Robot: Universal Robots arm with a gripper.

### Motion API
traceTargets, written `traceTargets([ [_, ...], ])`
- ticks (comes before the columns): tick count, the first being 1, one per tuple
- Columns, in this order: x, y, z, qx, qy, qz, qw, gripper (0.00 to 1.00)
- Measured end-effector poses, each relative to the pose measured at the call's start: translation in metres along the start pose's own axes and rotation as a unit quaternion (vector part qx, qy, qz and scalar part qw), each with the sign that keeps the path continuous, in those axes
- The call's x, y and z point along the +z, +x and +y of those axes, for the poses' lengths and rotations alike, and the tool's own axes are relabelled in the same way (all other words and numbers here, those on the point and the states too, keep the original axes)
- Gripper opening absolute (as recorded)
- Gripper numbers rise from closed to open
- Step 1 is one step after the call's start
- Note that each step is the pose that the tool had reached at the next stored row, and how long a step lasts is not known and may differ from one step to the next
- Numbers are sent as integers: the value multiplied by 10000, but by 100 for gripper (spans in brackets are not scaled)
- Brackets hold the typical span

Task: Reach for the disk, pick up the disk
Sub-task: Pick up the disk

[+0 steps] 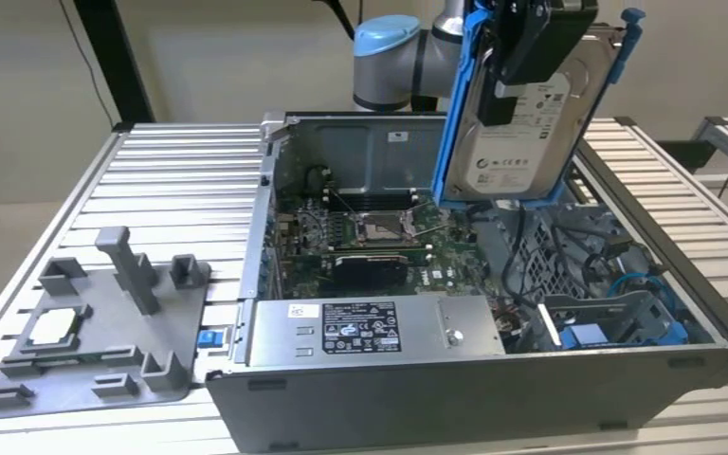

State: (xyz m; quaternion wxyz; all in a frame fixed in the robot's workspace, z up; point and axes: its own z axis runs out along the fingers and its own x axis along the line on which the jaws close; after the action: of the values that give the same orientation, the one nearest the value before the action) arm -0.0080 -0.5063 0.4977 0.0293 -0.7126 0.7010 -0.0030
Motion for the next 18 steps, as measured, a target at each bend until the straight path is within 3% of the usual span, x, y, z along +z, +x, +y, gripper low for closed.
traceTargets([
  [10, 7, 147, -176, 1, -27, -1, 10000, 0],
  [18, 5, 342, -275, 2, -56, -1, 10000, 0],
])
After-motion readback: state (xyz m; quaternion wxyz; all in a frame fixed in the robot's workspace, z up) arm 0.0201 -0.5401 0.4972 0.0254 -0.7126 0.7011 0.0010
